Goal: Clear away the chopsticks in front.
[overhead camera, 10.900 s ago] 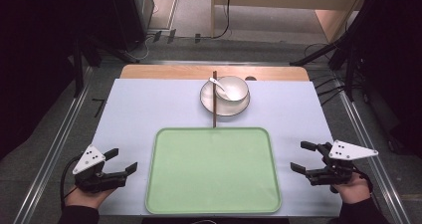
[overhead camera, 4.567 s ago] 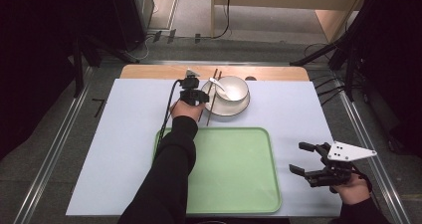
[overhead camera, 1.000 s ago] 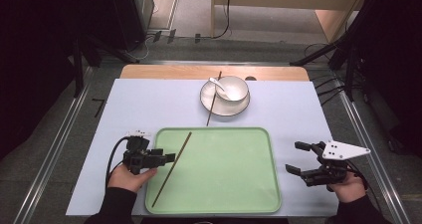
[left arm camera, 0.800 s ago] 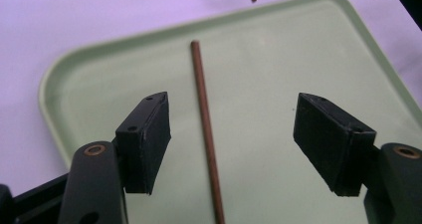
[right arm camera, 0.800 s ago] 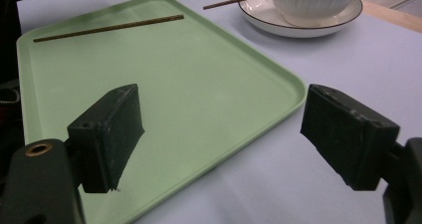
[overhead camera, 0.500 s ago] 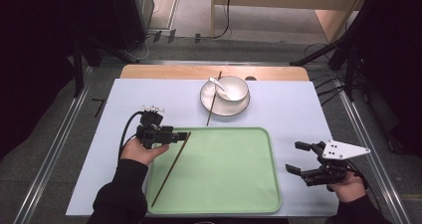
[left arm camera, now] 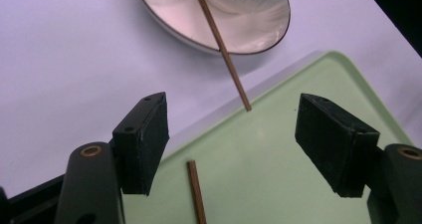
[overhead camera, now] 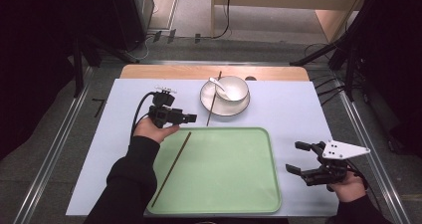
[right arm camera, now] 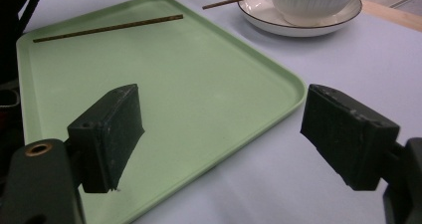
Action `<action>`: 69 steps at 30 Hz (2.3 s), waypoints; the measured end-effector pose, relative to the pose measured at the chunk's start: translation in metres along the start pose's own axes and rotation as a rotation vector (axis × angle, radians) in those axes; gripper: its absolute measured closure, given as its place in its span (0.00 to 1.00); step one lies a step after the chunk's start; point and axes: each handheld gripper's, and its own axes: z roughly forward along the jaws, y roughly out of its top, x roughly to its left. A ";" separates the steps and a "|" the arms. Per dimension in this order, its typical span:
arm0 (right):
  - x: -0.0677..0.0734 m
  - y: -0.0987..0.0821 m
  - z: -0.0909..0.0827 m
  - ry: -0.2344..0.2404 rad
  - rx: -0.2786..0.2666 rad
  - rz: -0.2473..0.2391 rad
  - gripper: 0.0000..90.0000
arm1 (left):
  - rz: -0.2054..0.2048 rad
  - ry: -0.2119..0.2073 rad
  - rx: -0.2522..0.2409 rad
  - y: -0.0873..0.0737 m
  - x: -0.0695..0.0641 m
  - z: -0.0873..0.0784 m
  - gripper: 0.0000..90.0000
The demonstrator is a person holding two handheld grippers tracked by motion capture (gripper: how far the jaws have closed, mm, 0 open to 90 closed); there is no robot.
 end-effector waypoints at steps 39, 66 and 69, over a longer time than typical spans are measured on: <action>0.000 -0.003 -0.007 -0.009 -0.017 0.010 0.19 | -0.039 0.119 0.113 0.070 0.000 0.109 0.72; 0.000 -0.003 -0.008 -0.003 -0.020 0.008 0.19 | -0.212 0.117 0.085 0.072 0.010 0.113 0.96; 0.000 -0.003 -0.008 -0.003 -0.019 0.008 0.19 | -0.217 0.132 0.078 0.073 0.012 0.106 0.95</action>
